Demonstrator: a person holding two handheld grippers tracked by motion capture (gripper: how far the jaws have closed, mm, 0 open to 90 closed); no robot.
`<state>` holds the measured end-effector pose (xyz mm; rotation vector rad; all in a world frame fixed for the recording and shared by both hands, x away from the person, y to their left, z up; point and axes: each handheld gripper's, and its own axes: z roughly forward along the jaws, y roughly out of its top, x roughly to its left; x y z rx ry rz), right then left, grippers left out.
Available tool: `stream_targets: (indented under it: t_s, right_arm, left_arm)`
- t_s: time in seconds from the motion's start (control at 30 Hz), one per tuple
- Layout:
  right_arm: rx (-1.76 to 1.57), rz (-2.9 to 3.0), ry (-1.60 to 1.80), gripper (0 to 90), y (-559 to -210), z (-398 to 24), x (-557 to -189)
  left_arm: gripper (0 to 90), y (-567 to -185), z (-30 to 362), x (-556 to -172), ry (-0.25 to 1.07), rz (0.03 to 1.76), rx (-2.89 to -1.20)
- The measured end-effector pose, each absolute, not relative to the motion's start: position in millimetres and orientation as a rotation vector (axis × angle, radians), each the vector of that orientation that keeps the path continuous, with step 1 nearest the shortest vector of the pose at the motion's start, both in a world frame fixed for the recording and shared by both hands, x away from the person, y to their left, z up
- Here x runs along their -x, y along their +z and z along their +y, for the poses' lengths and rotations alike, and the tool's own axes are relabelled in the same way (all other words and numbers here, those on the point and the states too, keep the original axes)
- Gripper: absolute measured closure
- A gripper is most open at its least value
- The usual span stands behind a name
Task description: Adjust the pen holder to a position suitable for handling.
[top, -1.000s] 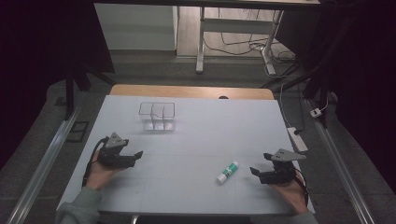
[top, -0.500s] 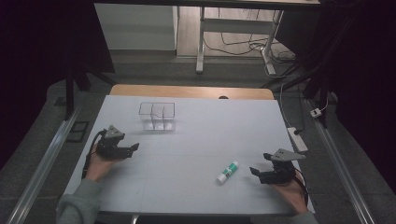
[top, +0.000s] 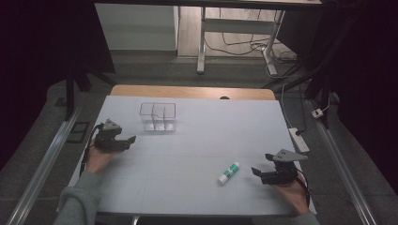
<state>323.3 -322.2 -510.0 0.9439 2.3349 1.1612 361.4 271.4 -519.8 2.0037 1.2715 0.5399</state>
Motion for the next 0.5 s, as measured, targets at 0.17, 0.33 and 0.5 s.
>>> stream_targets:
  t_s: [0.17,0.33,0.5]
  right_arm:
    - [-0.949,2.332,1.163,15.1,-510,-322,-323]
    - [-0.953,2.324,1.172,15.1,-510,-323,-323]
    - [-0.960,2.327,1.176,15.0,-511,-322,-324]
  left_arm:
    - [28.4,-521,272,-373,0.545,1.286,-2.005]
    - [29.2,-520,271,-382,0.544,1.288,-2.004]
    - [30.8,-520,269,-393,0.549,1.290,-2.006]
